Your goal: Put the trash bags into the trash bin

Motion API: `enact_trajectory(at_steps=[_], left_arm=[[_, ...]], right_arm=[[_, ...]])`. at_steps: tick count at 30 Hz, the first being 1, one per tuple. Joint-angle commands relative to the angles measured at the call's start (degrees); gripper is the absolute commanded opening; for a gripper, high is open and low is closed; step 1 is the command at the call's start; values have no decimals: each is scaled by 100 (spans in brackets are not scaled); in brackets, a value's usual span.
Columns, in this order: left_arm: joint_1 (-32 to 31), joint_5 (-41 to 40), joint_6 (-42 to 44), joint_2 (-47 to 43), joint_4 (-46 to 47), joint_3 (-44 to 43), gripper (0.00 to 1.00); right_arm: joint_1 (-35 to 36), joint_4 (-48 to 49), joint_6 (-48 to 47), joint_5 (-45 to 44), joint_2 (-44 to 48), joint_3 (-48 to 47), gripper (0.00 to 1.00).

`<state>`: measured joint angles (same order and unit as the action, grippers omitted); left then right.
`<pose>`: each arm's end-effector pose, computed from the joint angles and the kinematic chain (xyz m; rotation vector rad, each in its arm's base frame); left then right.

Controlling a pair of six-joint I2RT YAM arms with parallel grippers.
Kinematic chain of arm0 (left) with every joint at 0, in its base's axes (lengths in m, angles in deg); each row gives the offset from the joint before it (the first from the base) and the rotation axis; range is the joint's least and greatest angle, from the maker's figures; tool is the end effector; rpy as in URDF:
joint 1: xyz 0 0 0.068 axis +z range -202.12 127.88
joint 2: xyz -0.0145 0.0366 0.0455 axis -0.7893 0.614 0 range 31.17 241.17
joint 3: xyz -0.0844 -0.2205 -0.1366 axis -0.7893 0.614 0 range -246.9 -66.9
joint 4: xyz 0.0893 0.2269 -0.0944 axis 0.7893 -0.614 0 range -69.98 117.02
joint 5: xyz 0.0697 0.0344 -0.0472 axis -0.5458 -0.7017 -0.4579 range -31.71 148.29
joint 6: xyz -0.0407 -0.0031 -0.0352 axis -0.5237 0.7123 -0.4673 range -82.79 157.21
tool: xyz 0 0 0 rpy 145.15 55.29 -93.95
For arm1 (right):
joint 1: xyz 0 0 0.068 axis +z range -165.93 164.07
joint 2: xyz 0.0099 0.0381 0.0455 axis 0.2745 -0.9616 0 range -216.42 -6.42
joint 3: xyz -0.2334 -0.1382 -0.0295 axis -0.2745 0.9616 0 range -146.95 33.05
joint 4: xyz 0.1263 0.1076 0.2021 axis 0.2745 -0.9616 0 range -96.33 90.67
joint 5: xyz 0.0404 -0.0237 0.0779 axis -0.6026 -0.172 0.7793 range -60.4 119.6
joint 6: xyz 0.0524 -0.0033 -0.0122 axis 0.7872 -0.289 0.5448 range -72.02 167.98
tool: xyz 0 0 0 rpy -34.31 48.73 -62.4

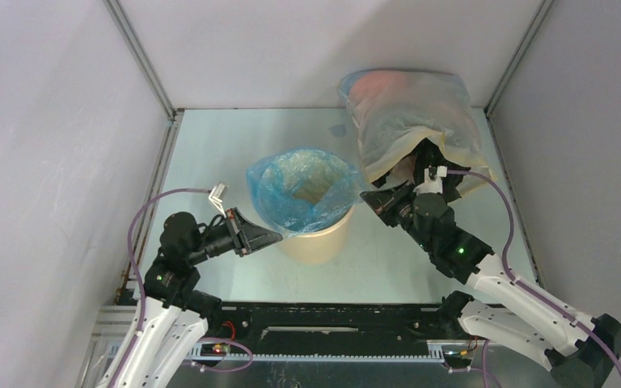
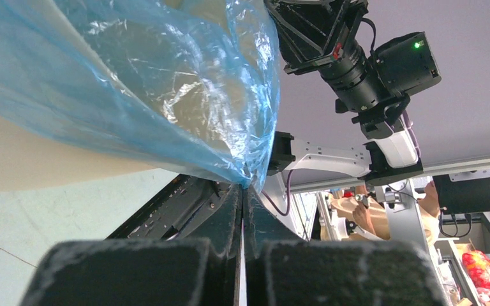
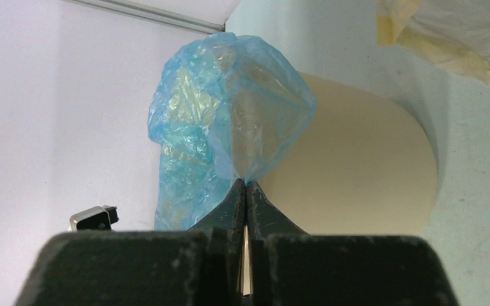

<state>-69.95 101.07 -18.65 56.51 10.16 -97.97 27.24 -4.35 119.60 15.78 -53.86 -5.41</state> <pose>0.1044 -0.0589 0.2914 -0.0404 2.0006 -1.5366 0.1503 0.1294 0.3027 0.6651 1.8644 1.1681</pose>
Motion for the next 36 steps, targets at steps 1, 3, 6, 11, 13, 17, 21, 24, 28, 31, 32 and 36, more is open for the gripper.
enact_trajectory(at_steps=[1,3,6,11,13,17,21,24,28,31,32,36], left_arm=[[24,169,97,-5,139,-81,0],[24,173,80,-12,135,-112,0],[19,222,37,-59,139,-161,0],[5,416,-35,-229,122,-154,0],[-2,550,-15,-257,78,-162,0],[-15,577,118,-295,-111,-82,0],[-33,517,378,-268,-343,264,0],[-58,542,438,-326,-353,475,0],[-79,406,572,-305,-344,701,0],[-72,340,721,-72,-336,848,0],[-74,289,765,-7,-335,868,0],[-73,45,881,102,-335,841,0]], right_arm=[[24,-168,-75,-219,148,-4,0],[25,-158,-151,-178,196,-4,0],[22,-230,-224,-114,322,-4,0],[71,-534,-493,-70,478,-3,0],[106,-599,-565,-25,451,-1,0],[170,-743,-677,-54,296,2,0],[207,-742,-765,-59,51,-3,0],[243,-683,-826,-54,-181,-4,0],[283,-606,-882,-92,-453,1,0],[309,-522,-901,-87,-651,-3,0],[313,-492,-925,-86,-702,-4,0],[318,-448,-994,-236,-835,-3,0]])
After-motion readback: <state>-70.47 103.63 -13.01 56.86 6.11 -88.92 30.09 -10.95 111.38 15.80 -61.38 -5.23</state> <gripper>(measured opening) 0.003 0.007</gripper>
